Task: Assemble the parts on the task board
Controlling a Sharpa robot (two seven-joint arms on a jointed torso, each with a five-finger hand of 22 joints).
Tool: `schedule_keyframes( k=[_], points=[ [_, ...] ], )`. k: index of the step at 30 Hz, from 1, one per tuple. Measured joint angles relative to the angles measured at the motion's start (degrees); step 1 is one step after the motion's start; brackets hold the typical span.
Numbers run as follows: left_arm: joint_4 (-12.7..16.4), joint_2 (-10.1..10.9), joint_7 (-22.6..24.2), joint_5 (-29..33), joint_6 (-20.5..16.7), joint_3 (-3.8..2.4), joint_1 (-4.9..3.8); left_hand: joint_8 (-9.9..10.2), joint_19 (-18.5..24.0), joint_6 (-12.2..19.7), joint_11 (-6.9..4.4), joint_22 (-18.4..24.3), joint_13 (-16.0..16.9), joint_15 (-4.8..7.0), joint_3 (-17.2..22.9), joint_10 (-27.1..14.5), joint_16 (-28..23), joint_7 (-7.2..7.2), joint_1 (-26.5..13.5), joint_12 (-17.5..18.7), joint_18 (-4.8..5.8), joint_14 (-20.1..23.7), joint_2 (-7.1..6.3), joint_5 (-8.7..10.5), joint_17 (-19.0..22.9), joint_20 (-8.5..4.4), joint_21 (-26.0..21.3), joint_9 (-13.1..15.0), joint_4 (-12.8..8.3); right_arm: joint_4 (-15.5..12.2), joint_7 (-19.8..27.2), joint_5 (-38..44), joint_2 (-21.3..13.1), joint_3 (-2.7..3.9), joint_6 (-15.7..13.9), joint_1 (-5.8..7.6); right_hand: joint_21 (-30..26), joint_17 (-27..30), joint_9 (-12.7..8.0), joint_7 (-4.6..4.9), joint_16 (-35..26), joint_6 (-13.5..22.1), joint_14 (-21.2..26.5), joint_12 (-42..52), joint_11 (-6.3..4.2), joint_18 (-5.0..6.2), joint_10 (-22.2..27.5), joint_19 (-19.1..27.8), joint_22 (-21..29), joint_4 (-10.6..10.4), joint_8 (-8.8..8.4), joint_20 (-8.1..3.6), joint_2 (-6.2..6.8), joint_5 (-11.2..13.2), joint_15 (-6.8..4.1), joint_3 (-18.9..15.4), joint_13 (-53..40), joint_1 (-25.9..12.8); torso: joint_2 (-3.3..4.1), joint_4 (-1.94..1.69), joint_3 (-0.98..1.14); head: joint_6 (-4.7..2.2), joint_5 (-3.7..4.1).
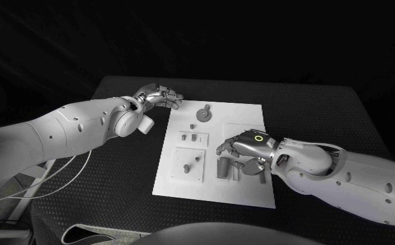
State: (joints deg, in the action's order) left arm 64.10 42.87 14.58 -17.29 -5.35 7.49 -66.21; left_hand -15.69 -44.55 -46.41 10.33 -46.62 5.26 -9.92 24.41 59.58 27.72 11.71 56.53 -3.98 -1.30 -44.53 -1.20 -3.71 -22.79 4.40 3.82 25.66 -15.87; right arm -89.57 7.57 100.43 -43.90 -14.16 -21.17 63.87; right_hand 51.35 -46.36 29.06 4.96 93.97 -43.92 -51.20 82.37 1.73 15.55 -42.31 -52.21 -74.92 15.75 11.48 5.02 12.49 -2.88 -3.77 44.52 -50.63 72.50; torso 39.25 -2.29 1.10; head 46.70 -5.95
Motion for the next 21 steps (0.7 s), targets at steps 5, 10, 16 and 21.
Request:
schedule_keyframes(
  k=[5, 10, 16, 21],
  points=[
    [0.01, 0.02, -0.01, 0.00, 0.00, 0.01, 0.00, 0.00, 0.00, 0.00, 0.00, 0.00, 0.00, 0.00, 0.06, 0.00, 0.00, 0.00, 0.00, 0.00, 0.00, 0.00, 0.00, 0.00, -0.03, 0.00, 0.00, 0.00, -0.06, 0.01, -0.71, -6.21, -0.78, 0.03, -1.47, 0.40, 0.82, 0.10, 0.72, 3.36, 0.70, -2.62, -1.19, 0.68, 0.84, -0.01, -1.46, -1.15, 0.00, -2.38, 1.80, -0.32, -0.33, 0.00, 0.53, -3.62, 0.19, -5.01, 0.01, -0.01, 0.00, -0.13, 0.04],
    [0.02, 0.04, -0.02, 0.00, 0.00, 0.01, 0.01, 0.00, 0.00, 0.00, 0.00, 0.00, 0.00, 0.00, 0.15, 0.00, 0.00, 0.00, 0.00, 0.00, 0.00, 0.00, 0.00, 0.00, -0.03, 0.00, 0.00, 0.00, -0.15, -0.15, -3.92, -14.43, -1.25, 0.05, -2.13, 0.45, 0.91, 0.34, 0.93, 5.36, 0.75, -3.89, -2.55, 1.12, 2.41, -0.06, -2.37, -2.29, 0.00, -6.14, 2.61, -0.85, -0.36, 0.00, 2.00, -8.47, 0.62, -12.05, 0.01, -0.01, -0.02, -0.16, 0.05],
    [0.05, 0.08, -0.03, -0.01, 0.00, 0.01, 0.01, 0.00, 0.00, 0.00, 0.00, 0.00, 0.00, 0.00, 0.15, 0.00, 0.00, 0.00, 0.00, 0.00, 0.00, 0.00, 0.00, 0.00, -0.03, 0.00, 0.00, 0.00, -0.15, -1.50, -10.85, -24.14, -1.66, 0.13, -1.61, 1.30, 1.19, 0.83, 2.11, 4.06, 0.76, -7.11, -4.54, 1.53, 1.00, -0.92, -4.34, -4.45, 0.00, -11.34, 4.61, -2.59, 0.30, 0.00, 0.80, -11.63, 1.44, -19.39, 0.01, -0.01, -0.05, -0.15, 0.02],
    [0.06, 0.09, -0.05, -0.01, 0.00, 0.02, 0.01, 0.00, 0.00, -0.01, 0.00, 0.00, 0.00, 0.00, 0.15, 0.00, 0.00, 0.01, 0.00, 0.00, 0.00, 0.00, 0.00, 0.00, -0.08, 0.00, 0.00, 0.00, -0.15, -2.57, -17.15, -32.11, -1.80, 0.21, 1.14, 2.17, 1.57, 1.21, 3.75, 2.30, 0.76, -9.57, -7.70, 2.40, -0.59, -1.41, -7.66, -7.43, 0.32, -16.43, 6.37, -4.55, 1.59, 0.00, -0.97, -11.55, 2.11, -23.73, 0.01, -0.01, -0.11, -0.12, 0.11]
  ],
)
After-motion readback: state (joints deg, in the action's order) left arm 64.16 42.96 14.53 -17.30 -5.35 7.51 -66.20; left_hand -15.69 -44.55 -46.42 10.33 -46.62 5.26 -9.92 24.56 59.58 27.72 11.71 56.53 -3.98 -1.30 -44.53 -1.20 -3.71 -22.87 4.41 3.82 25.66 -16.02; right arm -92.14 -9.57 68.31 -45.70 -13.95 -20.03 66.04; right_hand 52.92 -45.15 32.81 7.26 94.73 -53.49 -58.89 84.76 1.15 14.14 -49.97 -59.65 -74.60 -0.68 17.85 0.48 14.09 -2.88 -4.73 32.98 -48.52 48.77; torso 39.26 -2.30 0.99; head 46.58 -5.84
